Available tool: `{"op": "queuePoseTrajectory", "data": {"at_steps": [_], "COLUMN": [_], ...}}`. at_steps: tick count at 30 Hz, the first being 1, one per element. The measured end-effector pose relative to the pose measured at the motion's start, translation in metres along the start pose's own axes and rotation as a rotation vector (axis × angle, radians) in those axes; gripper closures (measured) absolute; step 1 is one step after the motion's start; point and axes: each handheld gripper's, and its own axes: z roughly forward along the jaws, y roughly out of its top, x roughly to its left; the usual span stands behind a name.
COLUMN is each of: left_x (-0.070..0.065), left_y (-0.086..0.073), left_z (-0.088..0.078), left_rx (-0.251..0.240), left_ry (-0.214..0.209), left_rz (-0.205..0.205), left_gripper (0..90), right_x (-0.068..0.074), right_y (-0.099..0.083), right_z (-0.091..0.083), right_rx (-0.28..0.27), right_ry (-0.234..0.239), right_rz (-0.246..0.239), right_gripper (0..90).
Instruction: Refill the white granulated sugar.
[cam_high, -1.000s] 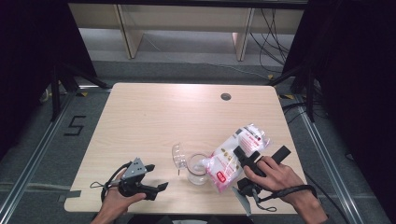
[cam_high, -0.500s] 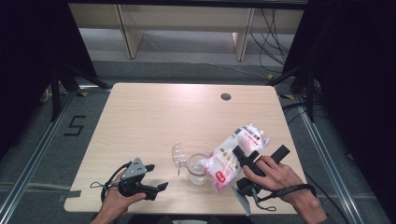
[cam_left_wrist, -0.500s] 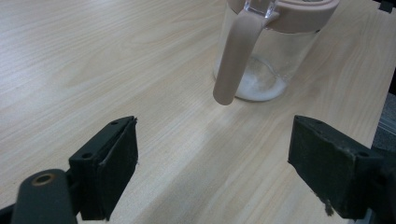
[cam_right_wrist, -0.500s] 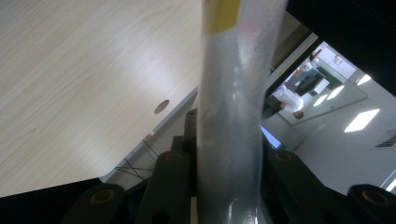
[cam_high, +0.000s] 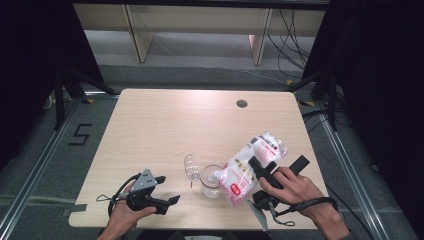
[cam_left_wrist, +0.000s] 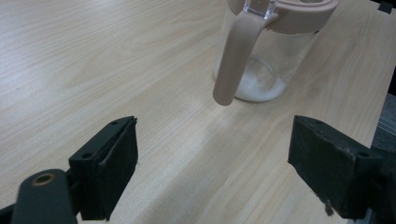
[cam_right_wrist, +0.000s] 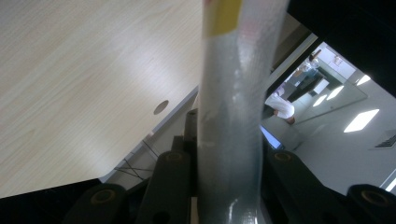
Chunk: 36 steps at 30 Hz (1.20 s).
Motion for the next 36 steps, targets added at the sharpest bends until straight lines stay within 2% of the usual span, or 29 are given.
{"op": "queuePoseTrajectory", "data": {"at_steps": [12, 13, 14, 15, 22, 23, 25, 36], "left_x": [0.0000, 0.0003, 0.0003, 0.0003, 0.0002, 0.0002, 0.0002, 0.0002], "left_y": [0.0000, 0.0002, 0.0001, 0.0001, 0.0002, 0.0002, 0.0003, 0.0002], "left_z": [0.0002, 0.0000, 0.0000, 0.0000, -0.0001, -0.0001, 0.0000, -0.0001], "left_rx": [0.001, 0.005, 0.004, 0.003, 0.004, 0.004, 0.004, 0.004], "left_ry": [0.003, -0.001, -0.001, 0.000, -0.001, -0.001, -0.001, -0.001], "left_rz": [0.005, 0.005, 0.006, 0.006, 0.006, 0.006, 0.005, 0.007], "left_gripper": [15.5, 15.5, 15.5, 15.5, 15.5, 15.5, 15.5, 15.5], "right_x": [-0.0001, -0.0053, -0.0006, -0.0011, -0.0019, -0.0013, -0.0016, 0.0005], "right_y": [-0.0008, 0.0000, -0.0009, -0.0007, -0.0009, -0.0011, -0.0011, -0.0027], "right_z": [-0.0010, 0.0043, -0.0005, 0.0000, 0.0000, -0.0009, -0.0001, 0.0009], "right_rx": [0.006, -0.056, 0.000, -0.003, -0.005, -0.001, -0.004, 0.000], "right_ry": [0.002, 0.026, 0.010, 0.010, 0.004, -0.001, 0.006, 0.013], "right_rz": [-0.005, -0.100, -0.006, -0.019, -0.022, -0.005, -0.019, -0.004], "right_gripper": [78.3, 78.3, 78.4, 78.5, 79.1, 79.1, 79.3, 79.7]}}
